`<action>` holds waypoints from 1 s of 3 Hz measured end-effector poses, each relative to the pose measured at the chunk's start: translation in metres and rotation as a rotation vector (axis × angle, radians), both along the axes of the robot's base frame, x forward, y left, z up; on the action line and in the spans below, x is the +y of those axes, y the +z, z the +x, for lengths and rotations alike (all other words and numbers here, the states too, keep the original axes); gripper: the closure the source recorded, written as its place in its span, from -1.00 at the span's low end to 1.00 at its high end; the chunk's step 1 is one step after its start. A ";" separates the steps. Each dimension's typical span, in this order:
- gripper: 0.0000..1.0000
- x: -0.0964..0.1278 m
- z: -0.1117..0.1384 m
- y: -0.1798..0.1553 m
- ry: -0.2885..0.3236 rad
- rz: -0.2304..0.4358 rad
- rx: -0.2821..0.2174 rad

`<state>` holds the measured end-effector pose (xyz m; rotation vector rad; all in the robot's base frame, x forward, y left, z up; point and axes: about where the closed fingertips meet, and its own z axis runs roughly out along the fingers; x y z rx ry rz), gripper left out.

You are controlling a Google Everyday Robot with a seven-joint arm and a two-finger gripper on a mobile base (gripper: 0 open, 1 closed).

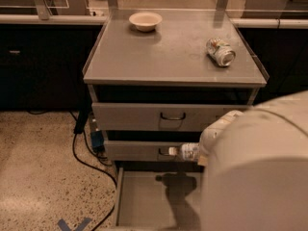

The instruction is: Pick blue plastic bottle from bottom drawer and place on counter

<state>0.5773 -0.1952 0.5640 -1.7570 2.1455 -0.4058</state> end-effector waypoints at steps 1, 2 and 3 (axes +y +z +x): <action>1.00 -0.003 0.018 0.080 0.007 -0.039 -0.096; 1.00 -0.004 0.047 0.183 0.006 -0.062 -0.209; 1.00 -0.004 0.047 0.183 0.006 -0.062 -0.209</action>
Offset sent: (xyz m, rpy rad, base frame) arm 0.0800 0.0031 0.2921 -0.0891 -0.3299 0.0440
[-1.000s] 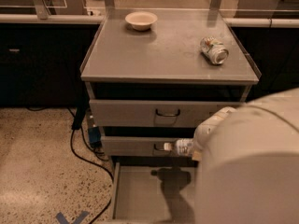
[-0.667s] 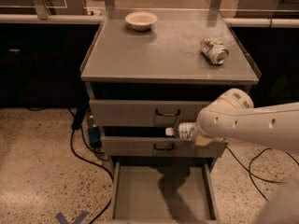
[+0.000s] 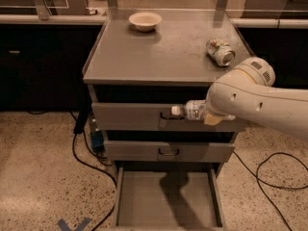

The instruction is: Pick blue plastic bottle from bottom drawer and place on counter

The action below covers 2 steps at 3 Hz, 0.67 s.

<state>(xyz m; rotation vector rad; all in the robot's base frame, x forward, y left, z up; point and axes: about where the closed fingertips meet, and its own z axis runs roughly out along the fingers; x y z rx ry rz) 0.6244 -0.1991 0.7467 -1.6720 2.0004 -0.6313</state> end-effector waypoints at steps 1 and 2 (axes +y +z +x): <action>1.00 0.005 -0.001 0.018 0.006 -0.003 0.009; 1.00 0.027 0.000 0.095 0.047 -0.023 0.001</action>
Offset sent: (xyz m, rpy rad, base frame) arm -0.0079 0.0375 0.1611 -0.0285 0.0123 0.0548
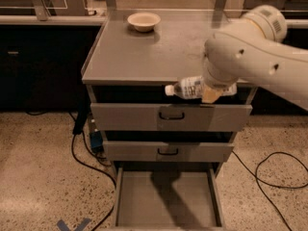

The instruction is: Pick blue plastic bottle from bottom drawer and place on counter

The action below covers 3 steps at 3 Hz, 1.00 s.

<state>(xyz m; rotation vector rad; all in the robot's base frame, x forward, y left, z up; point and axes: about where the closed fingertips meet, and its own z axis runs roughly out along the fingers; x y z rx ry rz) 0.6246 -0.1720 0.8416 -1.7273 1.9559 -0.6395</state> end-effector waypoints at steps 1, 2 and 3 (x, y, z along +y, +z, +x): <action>1.00 0.014 0.018 0.070 0.024 -0.049 -0.039; 1.00 0.031 0.056 0.103 0.074 -0.060 -0.056; 1.00 0.034 0.108 0.115 0.112 -0.053 -0.075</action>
Offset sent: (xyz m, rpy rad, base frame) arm 0.1327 0.0587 0.1281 -0.0654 -0.0295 0.1596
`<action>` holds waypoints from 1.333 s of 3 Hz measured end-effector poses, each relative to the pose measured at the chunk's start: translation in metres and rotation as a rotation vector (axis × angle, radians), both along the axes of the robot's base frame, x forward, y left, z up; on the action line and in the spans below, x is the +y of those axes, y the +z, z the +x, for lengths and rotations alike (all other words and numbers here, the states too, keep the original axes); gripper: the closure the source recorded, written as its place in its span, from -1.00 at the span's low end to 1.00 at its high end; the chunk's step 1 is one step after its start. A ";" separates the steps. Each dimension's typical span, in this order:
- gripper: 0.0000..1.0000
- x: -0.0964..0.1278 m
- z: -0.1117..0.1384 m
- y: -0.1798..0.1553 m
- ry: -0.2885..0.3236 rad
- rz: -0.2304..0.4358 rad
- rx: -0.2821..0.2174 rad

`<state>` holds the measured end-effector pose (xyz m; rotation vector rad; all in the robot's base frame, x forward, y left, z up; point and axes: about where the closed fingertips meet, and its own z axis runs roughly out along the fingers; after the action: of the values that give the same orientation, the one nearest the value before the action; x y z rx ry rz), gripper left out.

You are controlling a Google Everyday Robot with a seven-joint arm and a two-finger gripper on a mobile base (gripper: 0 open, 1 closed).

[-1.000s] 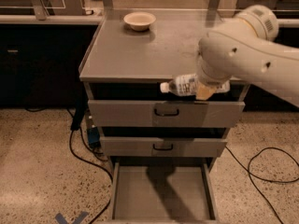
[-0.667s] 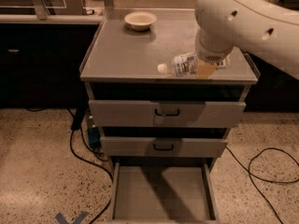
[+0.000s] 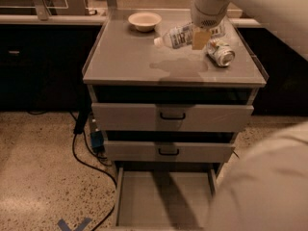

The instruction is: Pick blue plastic bottle from bottom drawer and place on counter

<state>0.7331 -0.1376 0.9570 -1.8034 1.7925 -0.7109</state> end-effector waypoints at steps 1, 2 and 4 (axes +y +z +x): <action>1.00 0.004 0.043 -0.004 0.018 0.028 -0.002; 1.00 0.025 0.078 -0.049 0.052 0.054 0.076; 0.92 0.053 0.091 -0.122 0.106 0.079 0.240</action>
Offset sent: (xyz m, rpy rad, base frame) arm 0.1445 0.0513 -0.1159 0.0738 0.2068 0.0963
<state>0.8241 -0.0843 0.8347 -1.9820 1.8288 -0.3910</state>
